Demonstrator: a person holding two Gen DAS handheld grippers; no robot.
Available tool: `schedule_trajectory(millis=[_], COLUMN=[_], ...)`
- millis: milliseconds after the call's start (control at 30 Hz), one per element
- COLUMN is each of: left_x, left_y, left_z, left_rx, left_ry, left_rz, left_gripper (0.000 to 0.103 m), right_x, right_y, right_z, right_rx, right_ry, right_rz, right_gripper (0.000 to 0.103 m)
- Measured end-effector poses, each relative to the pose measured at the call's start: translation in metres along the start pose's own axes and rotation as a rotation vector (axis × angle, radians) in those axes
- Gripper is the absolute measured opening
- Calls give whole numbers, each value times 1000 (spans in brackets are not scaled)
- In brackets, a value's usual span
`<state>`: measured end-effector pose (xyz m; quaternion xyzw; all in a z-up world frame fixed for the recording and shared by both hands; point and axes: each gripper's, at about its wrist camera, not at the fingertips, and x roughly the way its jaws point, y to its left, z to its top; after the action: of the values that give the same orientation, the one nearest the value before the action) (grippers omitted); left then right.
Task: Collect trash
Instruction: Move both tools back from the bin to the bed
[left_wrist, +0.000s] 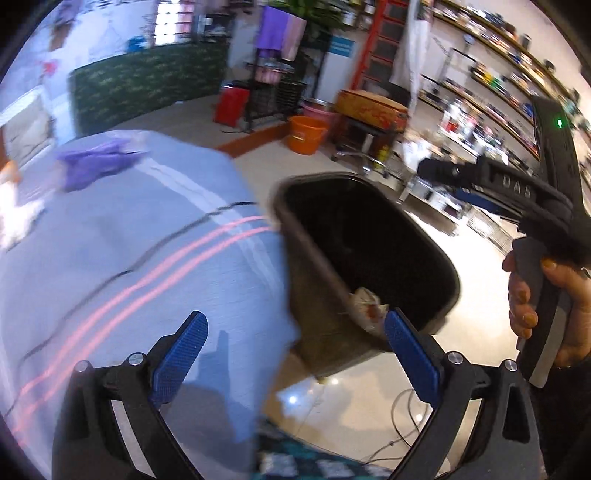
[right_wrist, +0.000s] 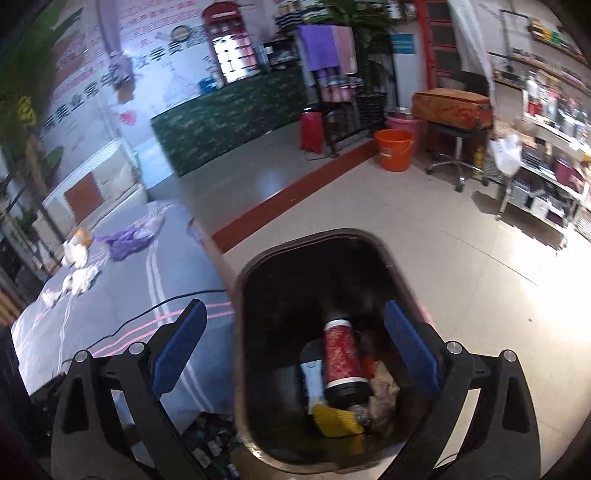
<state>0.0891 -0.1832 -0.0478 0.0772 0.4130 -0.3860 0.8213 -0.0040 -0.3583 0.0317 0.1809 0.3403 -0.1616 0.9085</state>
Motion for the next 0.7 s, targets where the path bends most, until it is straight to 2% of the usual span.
schedule_trajectory(millis=[333, 567, 700], left_x=[-64, -100, -116], left_y=[96, 173, 220], left_z=[-28, -50, -59], left_rx=[-217, -326, -389], left_ry=[-69, -74, -58], left_rz=[186, 304, 357], left_gripper=[95, 95, 95], right_x=[45, 76, 96], right_y=[127, 212, 255], right_z=[-9, -7, -3], right_rx=[-307, -554, -725], right_ry=[92, 88, 57], right_rz=[155, 180, 161], right_gripper=[95, 95, 95])
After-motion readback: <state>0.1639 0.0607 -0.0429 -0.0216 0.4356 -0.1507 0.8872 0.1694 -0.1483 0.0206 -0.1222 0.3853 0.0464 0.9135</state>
